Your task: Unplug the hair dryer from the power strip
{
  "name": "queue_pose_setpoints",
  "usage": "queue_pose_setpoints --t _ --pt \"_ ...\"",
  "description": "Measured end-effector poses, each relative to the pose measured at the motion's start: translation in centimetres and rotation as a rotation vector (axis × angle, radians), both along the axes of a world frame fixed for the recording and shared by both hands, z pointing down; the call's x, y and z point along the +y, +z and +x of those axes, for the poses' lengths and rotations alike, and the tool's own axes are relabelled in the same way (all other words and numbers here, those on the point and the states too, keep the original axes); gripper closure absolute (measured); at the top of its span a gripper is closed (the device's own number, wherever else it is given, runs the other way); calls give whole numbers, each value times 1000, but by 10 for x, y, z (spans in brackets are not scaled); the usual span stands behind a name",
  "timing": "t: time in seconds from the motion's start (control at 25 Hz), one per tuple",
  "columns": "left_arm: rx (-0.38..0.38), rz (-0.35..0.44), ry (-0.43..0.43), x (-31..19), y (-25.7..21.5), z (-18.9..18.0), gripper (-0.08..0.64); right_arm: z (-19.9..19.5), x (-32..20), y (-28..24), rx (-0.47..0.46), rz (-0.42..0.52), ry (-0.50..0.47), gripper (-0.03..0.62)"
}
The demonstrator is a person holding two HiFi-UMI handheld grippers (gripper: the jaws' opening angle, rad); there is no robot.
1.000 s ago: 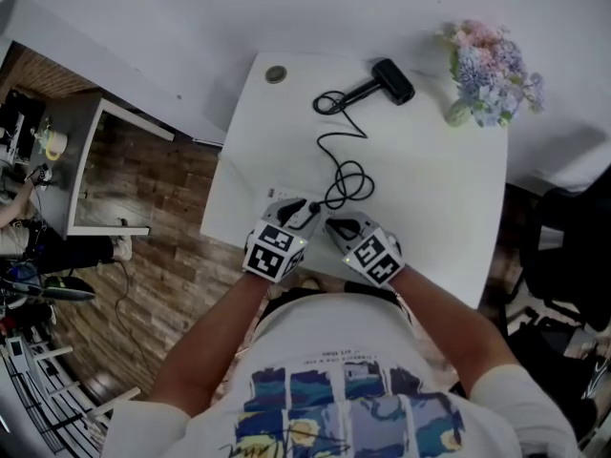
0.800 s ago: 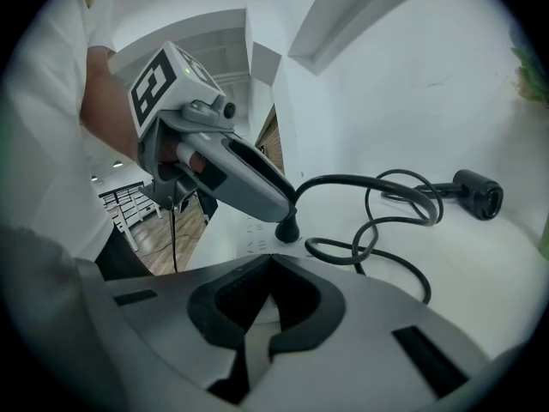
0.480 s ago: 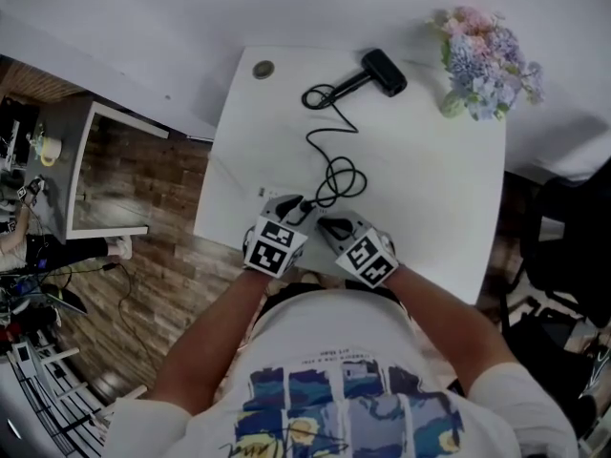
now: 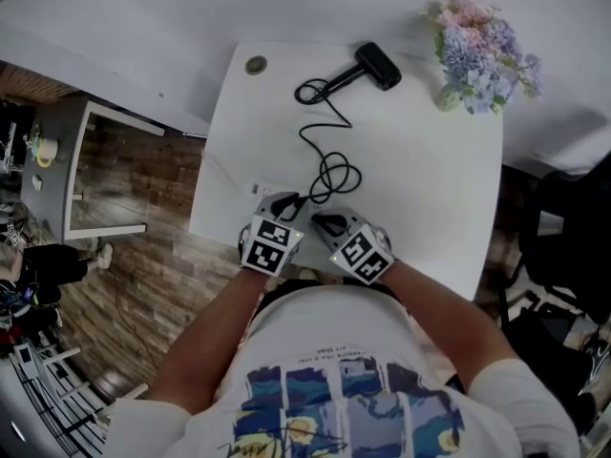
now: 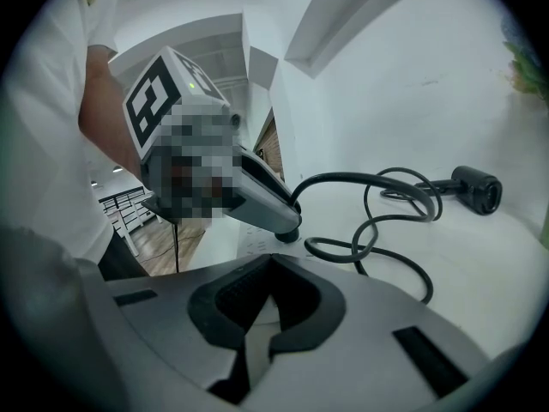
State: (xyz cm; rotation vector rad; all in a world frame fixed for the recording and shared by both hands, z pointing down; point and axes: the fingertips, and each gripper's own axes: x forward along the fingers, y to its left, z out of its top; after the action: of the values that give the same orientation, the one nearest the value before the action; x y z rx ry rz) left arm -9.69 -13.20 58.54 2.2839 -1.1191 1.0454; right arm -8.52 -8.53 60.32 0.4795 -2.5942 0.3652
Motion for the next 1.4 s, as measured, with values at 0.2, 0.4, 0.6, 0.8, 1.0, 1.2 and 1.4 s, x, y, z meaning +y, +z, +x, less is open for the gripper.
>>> queue_pose_setpoints --t 0.2,0.4,0.6,0.8,1.0,1.2,1.4 --pt "-1 -3 -5 0 -1 0 494 0 0 0 1 2 0 597" --pt "20 -9 -25 -1 -3 -2 500 0 0 0 13 19 2 597" --pt "31 -15 -35 -1 -4 -3 505 1 1 1 20 35 -3 597" --pt "77 -23 -70 -2 -10 -6 509 1 0 0 21 31 -2 597" --pt "124 18 -93 -8 -27 -10 511 0 0 0 24 33 -3 597" --pt "164 29 -83 -13 -44 -11 512 2 0 1 30 22 9 597" --pt "196 36 -97 -10 -53 -16 512 1 0 0 27 9 17 597"
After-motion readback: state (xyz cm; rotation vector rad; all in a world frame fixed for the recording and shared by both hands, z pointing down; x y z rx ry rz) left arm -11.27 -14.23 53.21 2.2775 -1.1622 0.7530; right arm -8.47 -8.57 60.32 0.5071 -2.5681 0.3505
